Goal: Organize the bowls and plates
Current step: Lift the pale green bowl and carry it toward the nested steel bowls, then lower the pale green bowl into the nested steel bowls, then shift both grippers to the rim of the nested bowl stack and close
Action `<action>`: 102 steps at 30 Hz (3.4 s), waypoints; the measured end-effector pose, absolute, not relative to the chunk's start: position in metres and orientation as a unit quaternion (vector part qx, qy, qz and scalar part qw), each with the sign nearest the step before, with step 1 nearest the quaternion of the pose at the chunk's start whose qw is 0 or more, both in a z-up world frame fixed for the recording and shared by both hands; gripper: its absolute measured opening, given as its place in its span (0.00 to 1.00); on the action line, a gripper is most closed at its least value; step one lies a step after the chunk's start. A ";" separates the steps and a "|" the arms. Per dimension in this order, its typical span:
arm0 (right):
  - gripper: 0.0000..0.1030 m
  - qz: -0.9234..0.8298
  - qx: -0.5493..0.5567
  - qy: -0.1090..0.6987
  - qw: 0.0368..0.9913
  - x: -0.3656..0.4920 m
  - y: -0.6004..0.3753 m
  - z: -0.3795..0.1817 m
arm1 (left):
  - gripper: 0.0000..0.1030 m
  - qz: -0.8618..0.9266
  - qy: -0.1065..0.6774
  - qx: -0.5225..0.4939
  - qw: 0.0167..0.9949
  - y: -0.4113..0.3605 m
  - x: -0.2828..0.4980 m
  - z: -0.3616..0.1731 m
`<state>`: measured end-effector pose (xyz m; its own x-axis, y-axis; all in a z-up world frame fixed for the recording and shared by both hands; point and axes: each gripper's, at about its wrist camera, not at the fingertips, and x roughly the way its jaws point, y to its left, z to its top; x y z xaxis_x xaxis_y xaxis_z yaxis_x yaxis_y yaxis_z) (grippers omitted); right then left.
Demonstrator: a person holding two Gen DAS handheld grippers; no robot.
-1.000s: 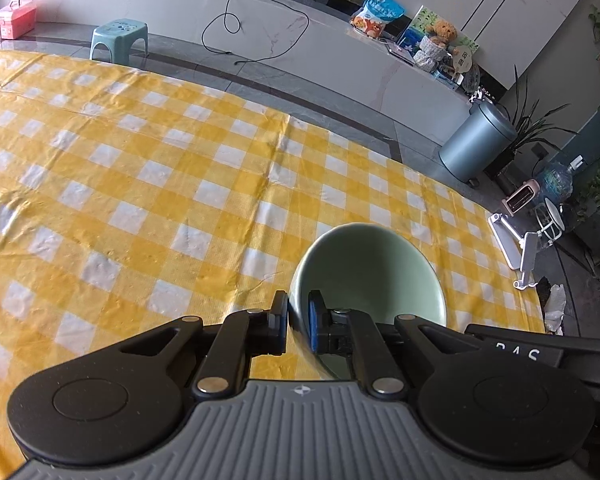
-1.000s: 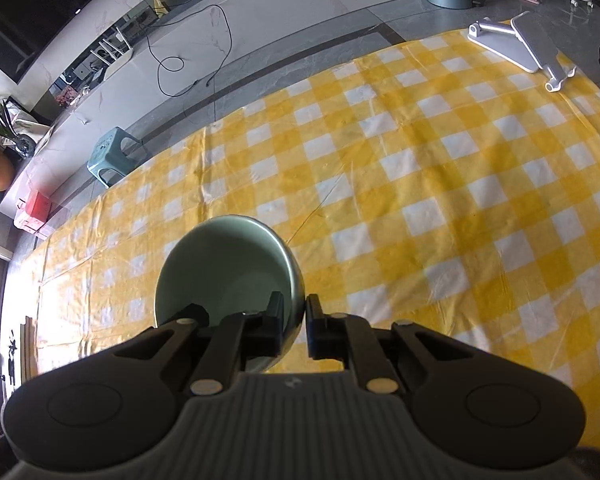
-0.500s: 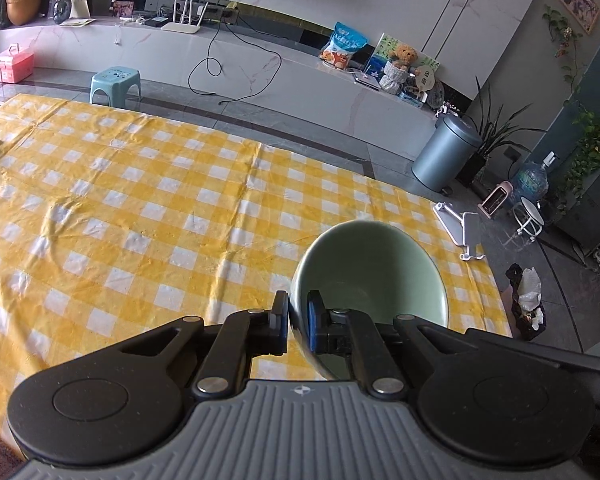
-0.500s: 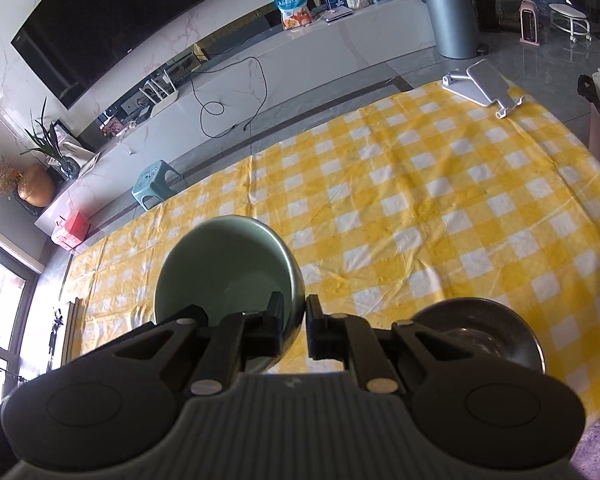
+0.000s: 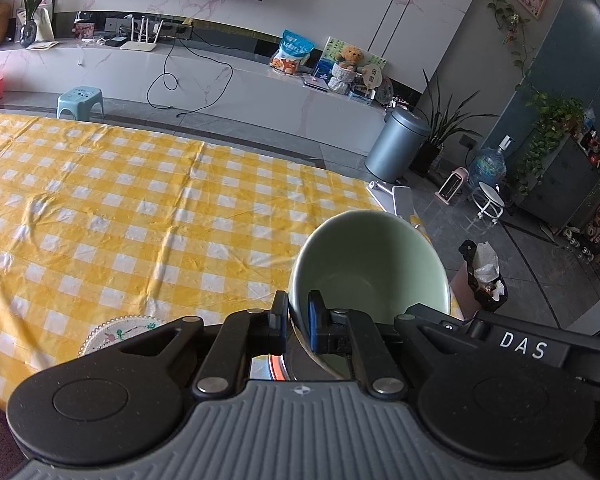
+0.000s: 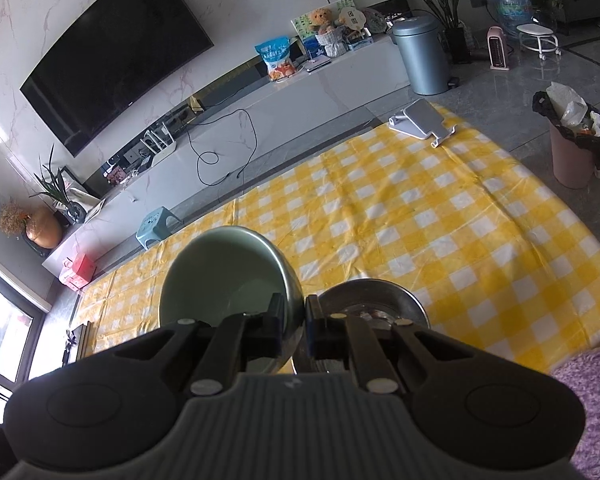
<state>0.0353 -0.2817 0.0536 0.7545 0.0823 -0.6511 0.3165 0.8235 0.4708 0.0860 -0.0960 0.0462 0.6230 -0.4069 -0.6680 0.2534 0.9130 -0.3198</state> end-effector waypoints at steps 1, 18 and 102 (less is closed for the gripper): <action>0.08 -0.066 0.291 0.343 0.891 0.030 -0.284 0.054 | 0.10 -0.187 0.393 -0.097 0.895 -0.097 0.083 0.047; 0.07 -0.084 0.318 0.367 0.870 0.016 -0.304 0.023 | 0.10 -0.203 0.441 -0.108 0.867 -0.108 0.082 0.017; 0.83 -0.095 0.284 0.322 0.898 0.004 -0.311 -0.008 | 0.83 -0.225 0.386 -0.088 0.890 -0.083 0.078 0.007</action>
<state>0.0036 -0.3111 -0.0076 0.7748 0.0128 -0.6321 0.3524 0.8213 0.4487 0.0778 -0.0828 0.0073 0.6009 -0.4684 -0.6478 0.3328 0.8834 -0.3300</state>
